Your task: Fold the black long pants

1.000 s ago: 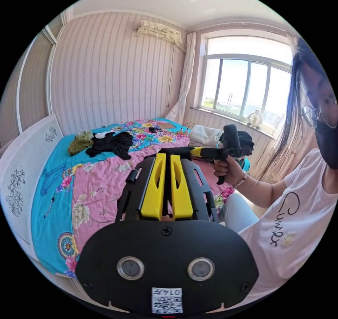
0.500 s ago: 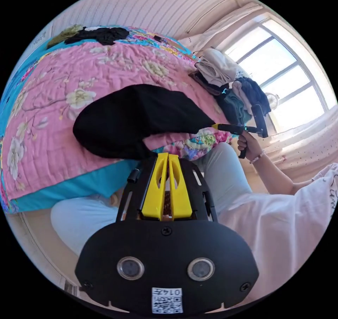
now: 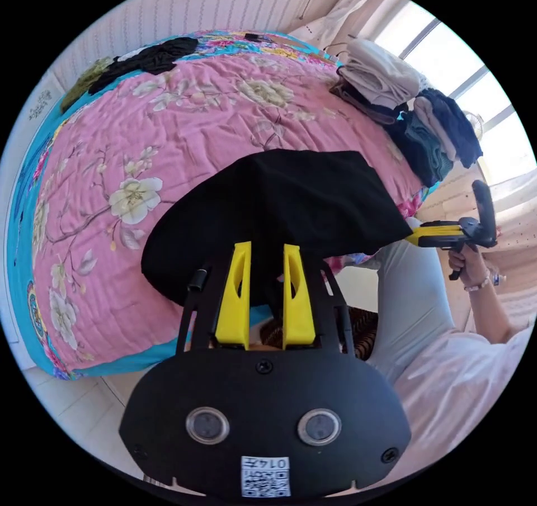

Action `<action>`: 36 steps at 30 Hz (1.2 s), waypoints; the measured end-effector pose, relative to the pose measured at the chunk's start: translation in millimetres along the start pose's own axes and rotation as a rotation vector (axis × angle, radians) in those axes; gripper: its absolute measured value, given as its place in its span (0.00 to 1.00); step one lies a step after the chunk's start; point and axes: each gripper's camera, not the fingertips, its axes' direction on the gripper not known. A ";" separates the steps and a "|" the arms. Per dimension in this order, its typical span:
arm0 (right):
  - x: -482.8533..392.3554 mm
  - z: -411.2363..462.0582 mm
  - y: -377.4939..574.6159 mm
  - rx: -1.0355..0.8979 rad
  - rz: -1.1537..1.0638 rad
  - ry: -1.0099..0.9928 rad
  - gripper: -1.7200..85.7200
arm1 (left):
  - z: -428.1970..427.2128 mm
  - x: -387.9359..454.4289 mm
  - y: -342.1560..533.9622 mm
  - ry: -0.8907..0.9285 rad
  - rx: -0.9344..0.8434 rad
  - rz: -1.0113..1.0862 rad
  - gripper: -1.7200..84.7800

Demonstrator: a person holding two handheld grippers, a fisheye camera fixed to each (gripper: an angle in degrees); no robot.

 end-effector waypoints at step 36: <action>109.9 -43.3 34.7 0.157 0.110 -0.188 0.10 | 72.8 182.2 -208.1 -0.021 -0.139 0.353 0.15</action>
